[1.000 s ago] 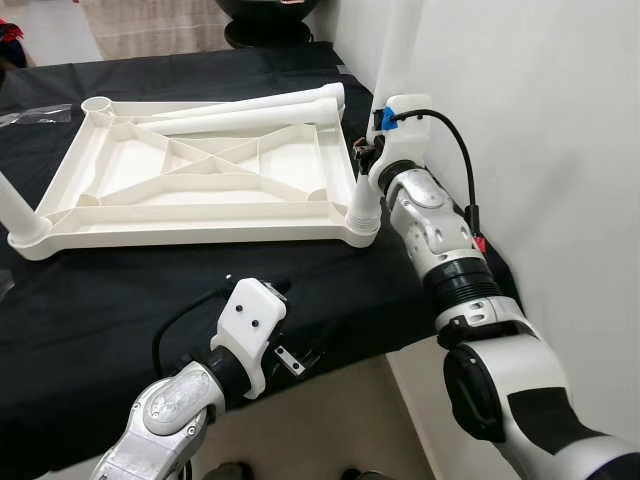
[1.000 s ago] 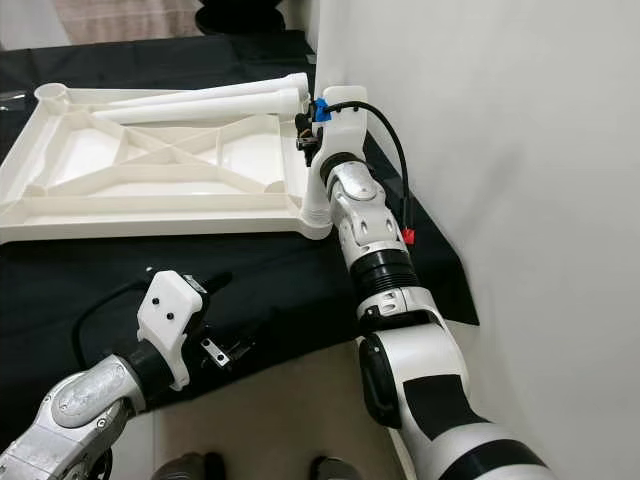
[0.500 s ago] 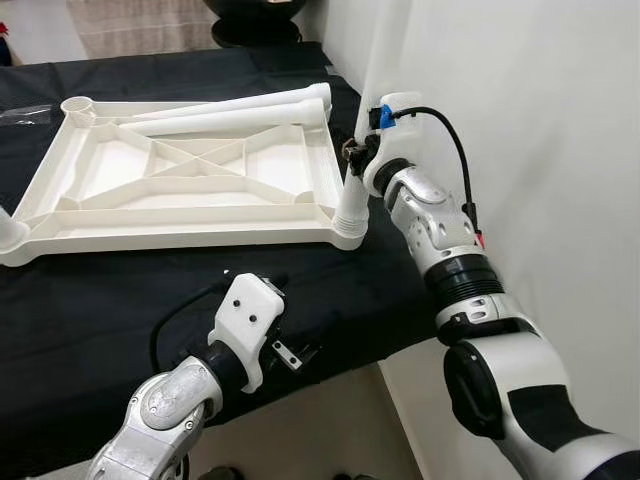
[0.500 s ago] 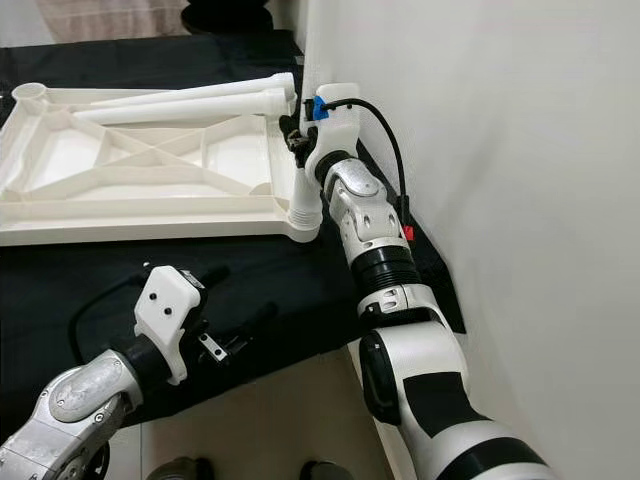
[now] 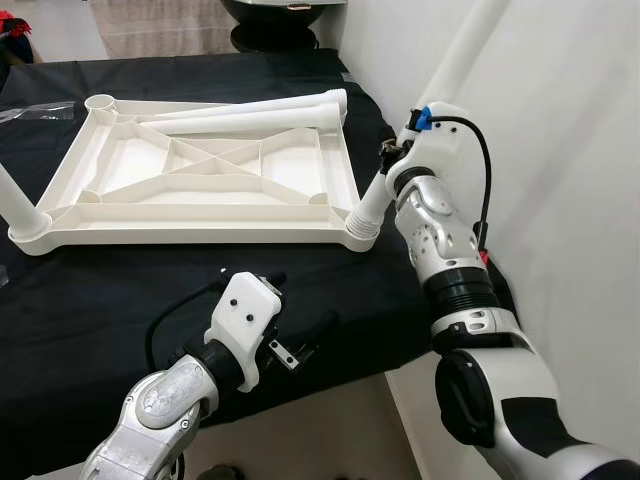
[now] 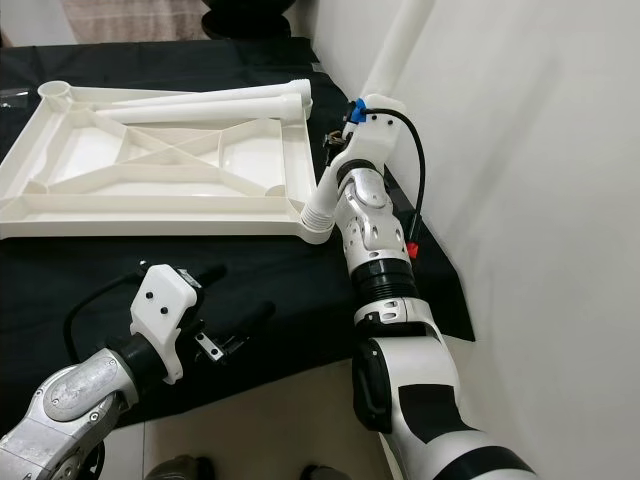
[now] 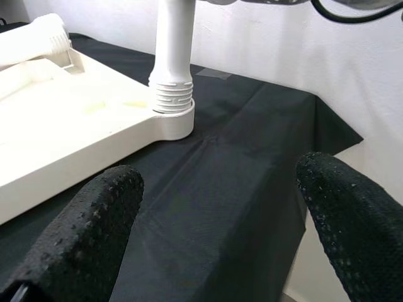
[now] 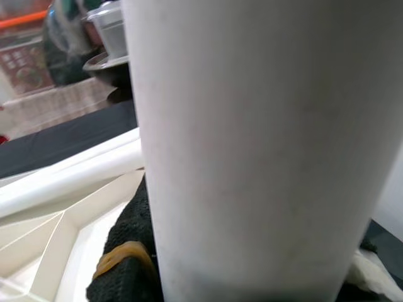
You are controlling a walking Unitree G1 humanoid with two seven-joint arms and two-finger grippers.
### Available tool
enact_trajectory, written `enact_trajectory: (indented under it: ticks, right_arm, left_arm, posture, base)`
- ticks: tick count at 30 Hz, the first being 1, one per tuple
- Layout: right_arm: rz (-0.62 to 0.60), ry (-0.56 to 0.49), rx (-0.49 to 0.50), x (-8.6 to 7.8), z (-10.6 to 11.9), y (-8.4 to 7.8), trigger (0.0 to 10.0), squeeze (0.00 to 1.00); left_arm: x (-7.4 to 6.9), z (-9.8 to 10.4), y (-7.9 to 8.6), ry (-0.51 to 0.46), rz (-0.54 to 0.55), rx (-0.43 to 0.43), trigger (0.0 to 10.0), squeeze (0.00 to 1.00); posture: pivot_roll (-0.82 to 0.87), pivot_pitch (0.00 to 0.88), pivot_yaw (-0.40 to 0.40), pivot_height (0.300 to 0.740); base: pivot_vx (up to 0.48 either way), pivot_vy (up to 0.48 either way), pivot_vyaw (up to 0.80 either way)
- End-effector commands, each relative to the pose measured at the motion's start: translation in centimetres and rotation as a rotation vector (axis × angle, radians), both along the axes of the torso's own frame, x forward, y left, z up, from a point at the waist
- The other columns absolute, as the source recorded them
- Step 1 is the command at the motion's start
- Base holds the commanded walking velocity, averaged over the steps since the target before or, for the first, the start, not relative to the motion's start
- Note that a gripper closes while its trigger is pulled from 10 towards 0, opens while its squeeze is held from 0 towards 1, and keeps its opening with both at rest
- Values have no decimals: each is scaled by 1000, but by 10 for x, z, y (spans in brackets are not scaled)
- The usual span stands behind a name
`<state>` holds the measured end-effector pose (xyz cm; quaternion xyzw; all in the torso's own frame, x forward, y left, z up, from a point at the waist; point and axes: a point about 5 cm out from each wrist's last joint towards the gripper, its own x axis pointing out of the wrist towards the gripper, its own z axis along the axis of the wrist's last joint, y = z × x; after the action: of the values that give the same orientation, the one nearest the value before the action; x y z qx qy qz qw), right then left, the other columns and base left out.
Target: Building children table
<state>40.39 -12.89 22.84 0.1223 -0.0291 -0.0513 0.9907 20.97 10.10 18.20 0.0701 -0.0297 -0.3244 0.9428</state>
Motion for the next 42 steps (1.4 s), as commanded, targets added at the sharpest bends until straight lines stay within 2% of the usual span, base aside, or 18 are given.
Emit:
enact_trajectory:
  ticks: [1, 2, 3, 4, 6, 8, 9, 12, 17, 22, 32, 33, 35, 36, 37, 38, 39, 42]
  right_arm:
    - [-100, 246, -40, -10, -64, -19, 10000, 0]
    - [-58, 214, -79, -11, -60, -6, 10000, 0]
    - [-58, 214, -79, -11, -60, -6, 10000, 0]
    - [-25, 169, -119, -12, -55, 5, 10000, 0]
    - [-25, 169, -119, -12, -55, 5, 10000, 0]
    - [9, 129, -153, -13, -51, 14, 10000, 0]
    - [-5, 103, -279, -17, -50, 21, 10000, 0]
    - [-27, 106, -324, -20, -53, 23, 10000, 0]
    - [-32, 120, -319, -24, -57, 27, 10000, 0]
    - [-31, 202, -283, -25, -66, 34, 10000, 0]
    - [222, 306, -166, -27, -82, 49, 10000, 0]
    - [300, 321, -142, -28, -84, 54, 10000, 0]
    - [300, 321, -142, -28, -84, 54, 10000, 0]
    - [370, 318, -141, -29, -85, 58, 10000, 0]
    - [370, 318, -141, -29, -85, 58, 10000, 0]
    - [461, 272, -128, -29, -81, 62, 10000, 0]
    - [603, 150, -85, -31, -70, 68, 10000, 0]
    - [667, 101, -109, -32, -66, 68, 10000, 0]
  left_arm:
    - [1, -2, 2, 9, 2, 4, 10000, 0]
    - [1, -2, 2, 7, 3, 5, 10000, 0]
    - [1, -2, 2, 7, 3, 5, 10000, 0]
    - [1, -2, 2, 6, 5, 5, 10000, 0]
    - [1, -2, 2, 6, 5, 5, 10000, 0]
    - [1, -2, 2, 5, 6, 4, 10000, 0]
    - [1, -2, 2, 4, 7, 4, 10000, 0]
    - [1, -3, 2, 3, 6, 3, 10000, 0]
    - [1, -3, 1, 3, 5, 2, 10000, 0]
    - [1, -2, 0, 0, 4, -1, 10000, 0]
    - [2, -2, 1, -3, 9, 3, 10000, 0]
    - [2, -2, 2, -5, 10, 3, 10000, 0]
    - [2, -2, 2, -5, 10, 3, 10000, 0]
    - [2, -1, 2, -7, 11, 4, 10000, 0]
    - [2, -1, 2, -7, 11, 4, 10000, 0]
    - [3, -1, 3, -11, 12, 6, 10000, 0]
    - [5, 1, 5, -16, 15, 8, 10000, 0]
    - [5, 1, 5, -19, 15, 10, 10000, 0]
  posture:
    - [81, 175, -53, 740]
    - [81, 169, -51, 740]
    - [81, 169, -51, 740]
    - [81, 169, -50, 740]
    - [81, 169, -50, 740]
    - [81, 169, -50, 740]
    - [74, 163, -52, 740]
    - [71, 159, -51, 740]
    - [71, 158, -51, 740]
    - [72, 160, -57, 740]
    - [74, 166, -62, 740]
    - [75, 168, -63, 740]
    - [75, 168, -63, 740]
    - [73, 169, -60, 740]
    - [73, 169, -60, 740]
    - [73, 168, -61, 740]
    - [76, 171, -61, 740]
    - [78, 170, -62, 740]
  base:
    - [0, 0, 0]
    - [0, 0, 0]
    - [0, 0, 0]
    - [0, 0, 0]
    - [0, 0, 0]
    - [0, 0, 0]
    - [0, 0, 0]
    - [0, 0, 0]
    - [0, 0, 0]
    - [0, 0, 0]
    - [0, 0, 0]
    - [0, 0, 0]
    - [0, 0, 0]
    - [0, 0, 0]
    - [0, 0, 0]
    - [0, 0, 0]
    - [0, 0, 0]
    - [0, 0, 0]
